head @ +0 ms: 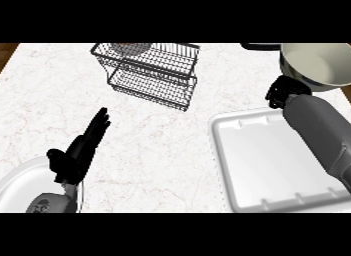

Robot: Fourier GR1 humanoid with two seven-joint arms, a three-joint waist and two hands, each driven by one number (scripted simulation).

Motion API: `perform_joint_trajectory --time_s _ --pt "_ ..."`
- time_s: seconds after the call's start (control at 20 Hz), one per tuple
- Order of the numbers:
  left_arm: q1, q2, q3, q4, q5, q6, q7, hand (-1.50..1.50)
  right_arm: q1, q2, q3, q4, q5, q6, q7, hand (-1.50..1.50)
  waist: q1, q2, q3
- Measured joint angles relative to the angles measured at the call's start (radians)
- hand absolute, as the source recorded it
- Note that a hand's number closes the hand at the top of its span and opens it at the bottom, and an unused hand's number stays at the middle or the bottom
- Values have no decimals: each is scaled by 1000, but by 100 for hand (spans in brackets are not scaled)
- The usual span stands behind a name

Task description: Pick the eggplant from the tray and place it in the tiered basket

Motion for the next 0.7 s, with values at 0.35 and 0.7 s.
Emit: perform_joint_trajectory --time_s 0.35,0.7 --pt "32 14 26 -8 9 5 -11 0 73 9 -26 -287 22 -307 -18 150 -37 -6 3" --pt "40 12 24 -20 8 1 -12 0 101 -22 -66 -664 37 -470 41 150 -34 -1 3"
